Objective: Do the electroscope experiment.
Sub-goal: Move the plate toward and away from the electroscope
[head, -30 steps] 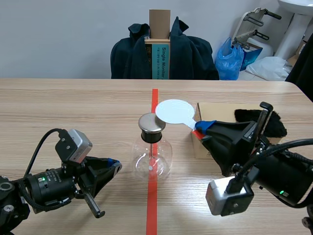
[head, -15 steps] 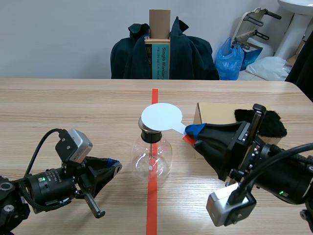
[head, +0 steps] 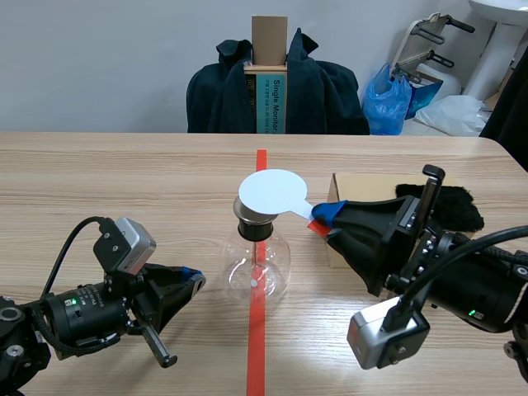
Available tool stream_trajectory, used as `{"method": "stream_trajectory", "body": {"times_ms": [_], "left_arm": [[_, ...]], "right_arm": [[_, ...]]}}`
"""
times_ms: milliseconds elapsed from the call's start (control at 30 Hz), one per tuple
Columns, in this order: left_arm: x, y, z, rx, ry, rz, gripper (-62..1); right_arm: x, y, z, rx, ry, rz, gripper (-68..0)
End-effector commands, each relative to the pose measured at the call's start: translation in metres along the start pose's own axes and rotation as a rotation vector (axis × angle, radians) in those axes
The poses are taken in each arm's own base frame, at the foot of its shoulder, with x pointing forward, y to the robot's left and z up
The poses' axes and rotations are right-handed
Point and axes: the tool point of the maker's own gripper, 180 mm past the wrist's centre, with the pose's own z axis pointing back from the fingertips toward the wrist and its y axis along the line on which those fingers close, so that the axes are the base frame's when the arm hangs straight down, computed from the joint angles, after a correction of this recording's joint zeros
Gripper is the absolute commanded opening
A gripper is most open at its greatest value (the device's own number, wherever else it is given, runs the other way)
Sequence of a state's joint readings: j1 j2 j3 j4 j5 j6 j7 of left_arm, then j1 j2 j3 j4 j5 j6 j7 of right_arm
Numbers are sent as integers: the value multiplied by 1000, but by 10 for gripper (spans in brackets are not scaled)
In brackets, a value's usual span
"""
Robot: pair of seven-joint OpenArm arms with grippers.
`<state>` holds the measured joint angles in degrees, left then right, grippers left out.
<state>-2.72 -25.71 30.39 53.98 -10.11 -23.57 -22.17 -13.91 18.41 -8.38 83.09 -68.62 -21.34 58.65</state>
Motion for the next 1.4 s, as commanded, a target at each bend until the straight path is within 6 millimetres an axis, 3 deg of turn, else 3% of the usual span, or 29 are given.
{"method": "stream_trajectory", "body": {"times_ms": [0,300,933,1100,1367], "left_arm": [[14,2,-4,2,-45,-3,-588],[14,2,-4,2,-45,-3,-588],[14,2,-4,2,-45,-3,-588],[14,2,-4,2,-45,-3,-588],[14,2,-4,2,-45,-3,-588]], "right_arm": [[-4,-9,-2,-23,3,19,-667],[-15,-9,-1,-24,63,18,-667],[-82,-8,17,-24,455,5,-667],[-84,-8,18,-25,467,4,-667],[-67,-8,10,-26,361,4,-667]]}}
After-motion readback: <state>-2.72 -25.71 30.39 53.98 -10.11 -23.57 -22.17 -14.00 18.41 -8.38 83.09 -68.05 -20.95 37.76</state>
